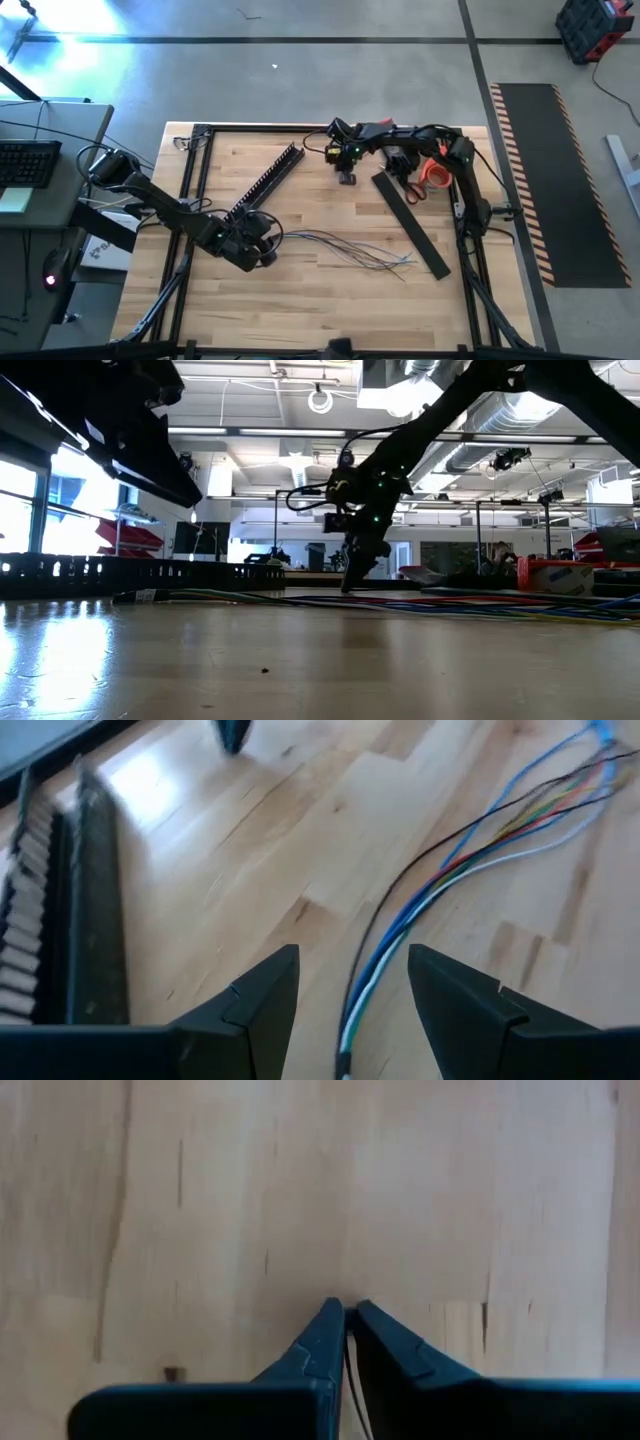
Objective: Ziptie cables
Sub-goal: Wrap the cables with a black zip tie
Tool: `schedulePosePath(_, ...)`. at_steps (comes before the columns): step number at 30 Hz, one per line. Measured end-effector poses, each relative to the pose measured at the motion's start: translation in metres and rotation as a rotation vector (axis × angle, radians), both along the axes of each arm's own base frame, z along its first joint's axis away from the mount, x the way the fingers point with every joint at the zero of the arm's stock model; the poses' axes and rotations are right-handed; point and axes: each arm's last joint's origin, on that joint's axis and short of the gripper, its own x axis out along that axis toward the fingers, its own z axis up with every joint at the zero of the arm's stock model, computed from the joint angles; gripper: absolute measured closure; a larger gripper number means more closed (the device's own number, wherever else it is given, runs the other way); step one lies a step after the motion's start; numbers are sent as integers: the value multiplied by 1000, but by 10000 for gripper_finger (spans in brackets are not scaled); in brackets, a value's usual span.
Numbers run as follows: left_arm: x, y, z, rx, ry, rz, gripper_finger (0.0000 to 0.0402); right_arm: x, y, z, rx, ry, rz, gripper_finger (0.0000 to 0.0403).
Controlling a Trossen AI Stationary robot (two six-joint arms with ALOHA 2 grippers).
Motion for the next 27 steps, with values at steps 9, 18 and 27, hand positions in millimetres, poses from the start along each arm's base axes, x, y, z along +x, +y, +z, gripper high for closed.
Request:
schedulePosePath(9,11,-1,8,161,-8,-143,227,19,74,70,-22,-199,294,401)
schedulePosePath(18,21,5,7,290,116,-391,227,14,166,110,246,-296,634,402)
schedulePosePath(27,69,14,1,456,-67,-705,227,1,232,134,568,-409,934,402)
